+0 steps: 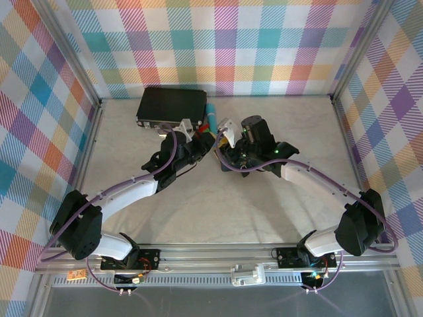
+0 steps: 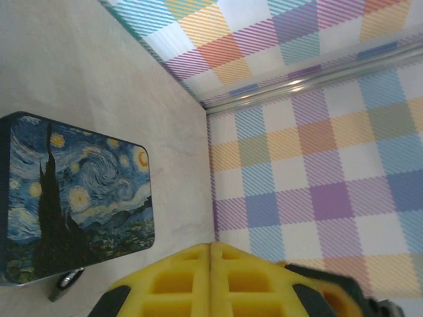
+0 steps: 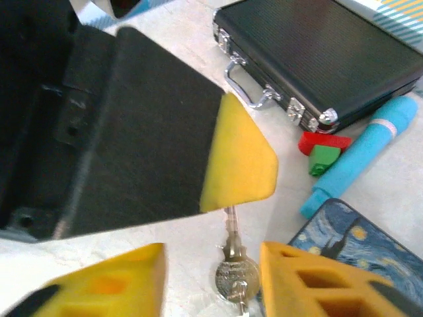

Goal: Unlock the padlock with the key

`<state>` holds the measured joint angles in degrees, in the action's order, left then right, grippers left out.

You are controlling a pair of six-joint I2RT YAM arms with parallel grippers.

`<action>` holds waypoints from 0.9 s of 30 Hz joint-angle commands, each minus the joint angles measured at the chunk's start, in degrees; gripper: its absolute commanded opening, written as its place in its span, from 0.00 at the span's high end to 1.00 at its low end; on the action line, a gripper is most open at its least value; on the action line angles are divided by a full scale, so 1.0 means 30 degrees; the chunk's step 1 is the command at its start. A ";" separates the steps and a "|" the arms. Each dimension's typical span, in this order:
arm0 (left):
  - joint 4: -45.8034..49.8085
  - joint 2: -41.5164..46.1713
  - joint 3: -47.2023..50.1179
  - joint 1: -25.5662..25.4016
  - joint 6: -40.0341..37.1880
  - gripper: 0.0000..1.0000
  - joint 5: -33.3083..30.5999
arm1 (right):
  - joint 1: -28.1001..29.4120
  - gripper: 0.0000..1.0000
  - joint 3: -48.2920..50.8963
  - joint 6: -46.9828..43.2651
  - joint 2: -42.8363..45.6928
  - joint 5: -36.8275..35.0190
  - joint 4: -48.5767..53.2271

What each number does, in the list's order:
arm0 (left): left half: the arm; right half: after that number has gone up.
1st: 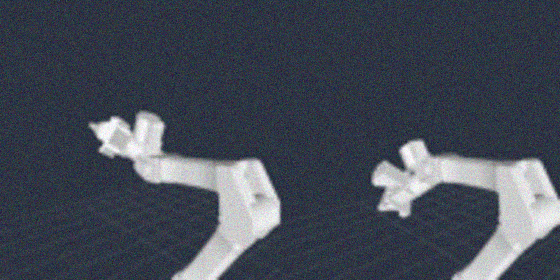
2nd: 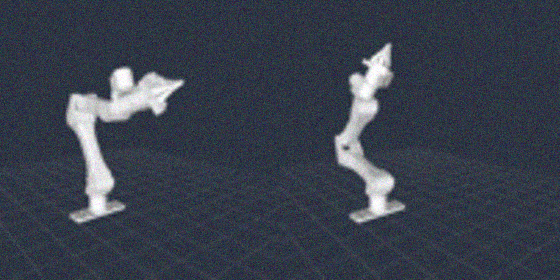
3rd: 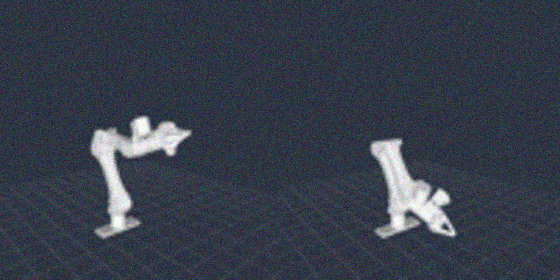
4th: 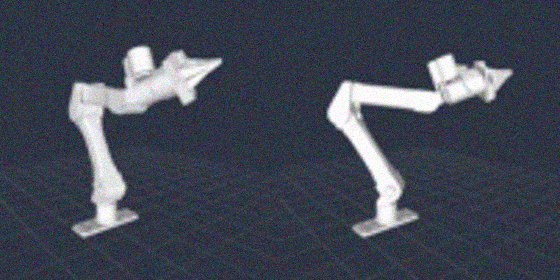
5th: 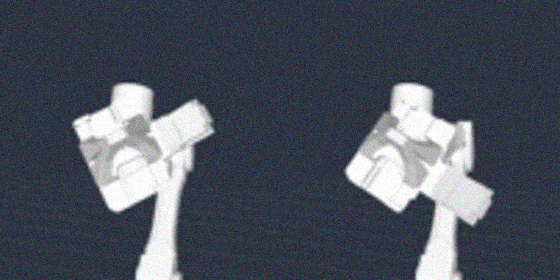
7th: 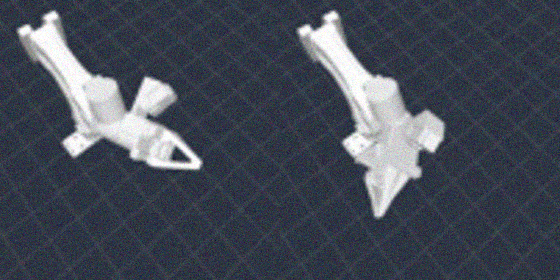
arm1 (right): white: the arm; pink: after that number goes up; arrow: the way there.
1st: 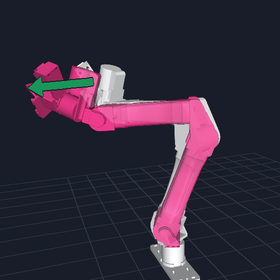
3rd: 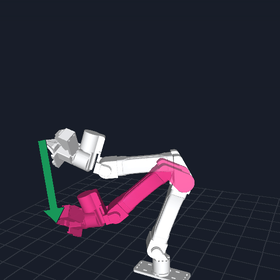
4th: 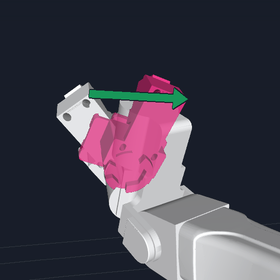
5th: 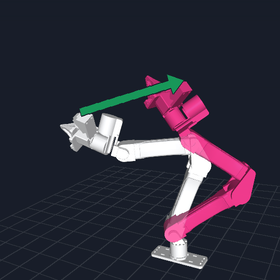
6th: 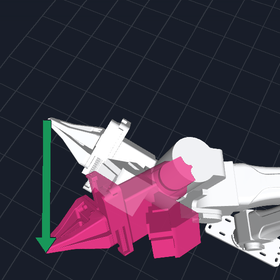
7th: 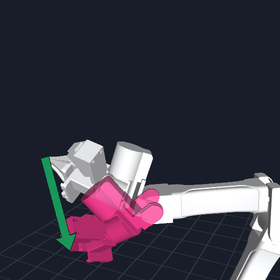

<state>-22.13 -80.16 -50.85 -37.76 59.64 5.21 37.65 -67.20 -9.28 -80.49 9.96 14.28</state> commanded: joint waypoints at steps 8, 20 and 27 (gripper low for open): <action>-0.2588 0.1720 0.0640 0.0842 -0.8059 1.00 0.3083 | -0.4385 0.43 0.1880 0.5784 0.2169 0.8490 -0.2939; -0.5061 0.2171 0.1510 0.1250 -0.9655 1.00 0.6827 | -0.4610 0.43 0.4088 0.9109 0.1854 1.3412 -0.8133; -0.6257 0.1879 0.1679 0.1248 -0.8824 1.00 0.7256 | -0.4530 0.53 0.4466 1.0431 0.1218 1.4067 -0.9963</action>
<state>-36.05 -74.26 -46.26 -34.35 32.60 24.71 23.79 -54.63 19.25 -75.46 48.95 -10.52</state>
